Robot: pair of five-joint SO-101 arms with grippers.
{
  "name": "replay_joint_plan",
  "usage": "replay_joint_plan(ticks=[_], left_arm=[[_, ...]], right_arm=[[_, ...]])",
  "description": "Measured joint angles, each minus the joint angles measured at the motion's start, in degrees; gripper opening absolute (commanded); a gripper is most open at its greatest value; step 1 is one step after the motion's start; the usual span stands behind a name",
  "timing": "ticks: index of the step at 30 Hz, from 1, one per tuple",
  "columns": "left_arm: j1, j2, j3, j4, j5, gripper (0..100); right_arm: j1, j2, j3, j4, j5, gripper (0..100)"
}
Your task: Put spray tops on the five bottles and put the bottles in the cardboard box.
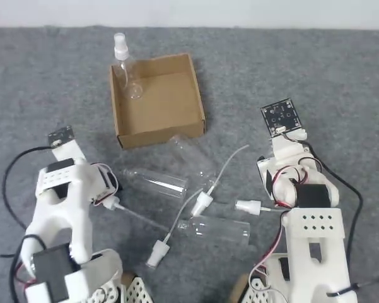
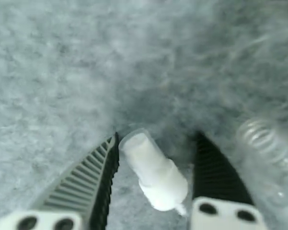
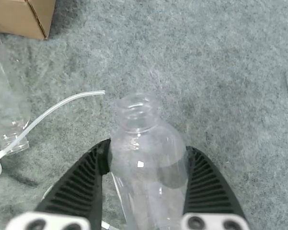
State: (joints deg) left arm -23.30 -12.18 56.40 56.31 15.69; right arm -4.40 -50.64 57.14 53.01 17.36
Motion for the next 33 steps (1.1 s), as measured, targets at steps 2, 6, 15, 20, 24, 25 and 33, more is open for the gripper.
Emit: replay_joint_plan(ticks=[2, 6, 15, 20, 24, 25, 33], left_arm=[[0.35, 0.18, -0.35, -0.09, -0.26, 13], [0.35, 0.18, -0.70, -0.26, 0.00, 12], [0.35, 0.26, -1.14, -0.97, 0.00, 2], [0.70, 0.26, -1.32, -0.97, 0.00, 1], [1.85, 0.26, -1.32, -0.97, -0.18, 1], [1.85, 0.26, -1.32, -0.97, -0.09, 1], [-3.52, 0.35, -8.62, -0.97, 0.09, 1]], right_arm=[[-0.97, 0.00, 0.00, 0.00, 0.00, 7.6], [-0.79, 0.00, 0.00, 0.00, 0.00, 7.6], [-0.97, 0.00, 0.00, 0.00, 0.00, 7.6], [-0.97, 0.00, 0.00, 0.00, 0.00, 7.6], [-0.97, 0.00, 0.00, 0.00, 0.00, 7.6], [-0.97, 0.00, 0.00, 0.00, 0.00, 7.6], [-0.88, 0.00, 0.00, 0.00, 0.00, 7.6]])
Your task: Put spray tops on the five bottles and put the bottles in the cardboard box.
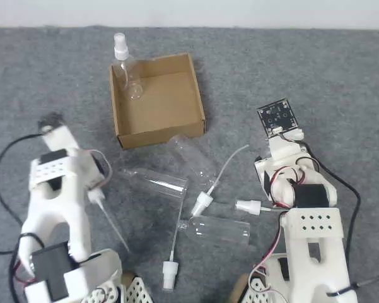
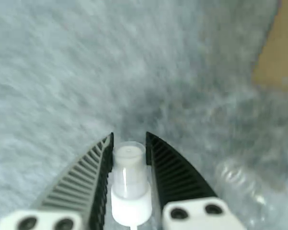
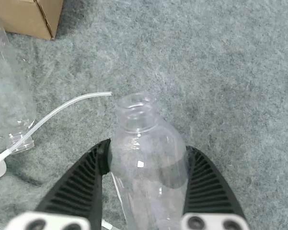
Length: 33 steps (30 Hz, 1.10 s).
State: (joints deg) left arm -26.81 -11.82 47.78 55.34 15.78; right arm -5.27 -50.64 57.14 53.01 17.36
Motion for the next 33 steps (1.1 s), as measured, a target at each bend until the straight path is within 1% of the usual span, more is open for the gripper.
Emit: replay_joint_plan(ticks=[5, 12, 14, 18, 23, 28, 33], left_arm=[[-2.73, 0.00, -3.34, 0.00, 0.00, 1], [-3.08, 0.00, -4.66, 0.00, -0.09, 1], [-4.31, 0.00, -6.24, 0.00, -0.26, 1], [-6.95, 0.00, -10.02, 0.00, 0.00, 1], [-9.23, 0.00, -16.44, 4.31, 0.00, 1], [-9.32, 0.00, -22.24, 10.37, -0.26, 1], [-9.32, 0.00, -25.85, 13.19, 0.53, 1]], right_arm=[[-0.18, 0.00, 0.00, 0.00, 0.00, 7.6], [-0.18, 0.00, 0.00, 0.00, 0.00, 7.6], [-0.09, 0.00, 0.00, 0.00, 0.00, 7.6], [-2.55, 0.00, 0.00, 0.00, 0.00, 7.6], [-2.99, 0.00, 0.00, 0.00, 0.00, 7.6], [-2.99, 0.00, 0.00, 0.00, 0.00, 7.6], [-2.99, 0.00, 0.00, 0.00, 0.00, 7.6]])
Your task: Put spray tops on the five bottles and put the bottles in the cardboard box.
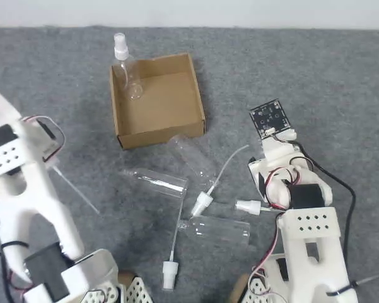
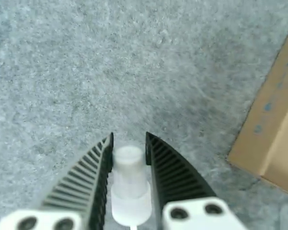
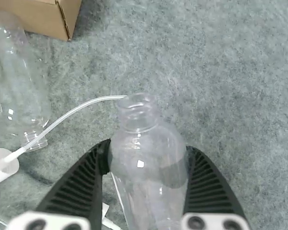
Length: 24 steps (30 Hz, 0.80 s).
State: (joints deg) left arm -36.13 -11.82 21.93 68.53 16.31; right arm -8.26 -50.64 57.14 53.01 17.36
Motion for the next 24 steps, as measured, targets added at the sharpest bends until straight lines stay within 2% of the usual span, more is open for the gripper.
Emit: replay_joint_plan(ticks=[16, 24], left_arm=[[0.00, 0.00, -12.40, 12.22, 2.46, 1], [0.44, -10.20, -12.84, 13.54, 4.66, 1]], right_arm=[[0.00, 0.00, 0.00, 0.00, 0.00, 7.6], [0.00, 0.00, 0.00, 0.00, 0.00, 7.6]])
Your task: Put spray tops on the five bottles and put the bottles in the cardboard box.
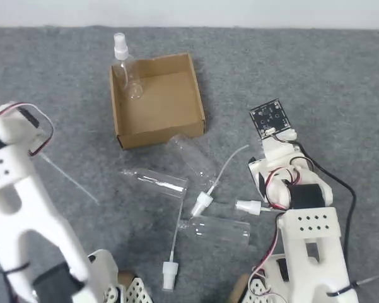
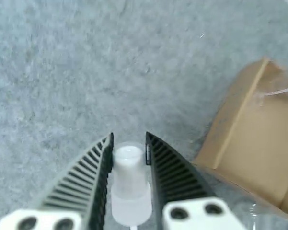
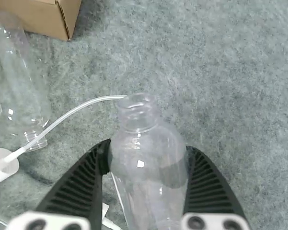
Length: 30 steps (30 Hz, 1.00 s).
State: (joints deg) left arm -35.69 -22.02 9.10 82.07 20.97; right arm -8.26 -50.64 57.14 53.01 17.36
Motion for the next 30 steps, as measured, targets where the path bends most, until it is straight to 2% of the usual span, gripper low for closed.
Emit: replay_joint_plan(ticks=[9, 14, 30], left_arm=[[0.70, -4.75, 0.00, 0.44, 0.26, 1], [0.70, -10.90, 2.02, 1.23, 3.60, 1], [10.55, -25.76, 12.75, -1.23, 9.76, 1]], right_arm=[[0.00, 0.00, 0.00, 0.00, 0.00, 7.6], [0.00, -1.93, 0.00, 0.26, 0.00, 7.6], [-0.09, -18.73, 6.42, 1.32, 0.00, 7.6]])
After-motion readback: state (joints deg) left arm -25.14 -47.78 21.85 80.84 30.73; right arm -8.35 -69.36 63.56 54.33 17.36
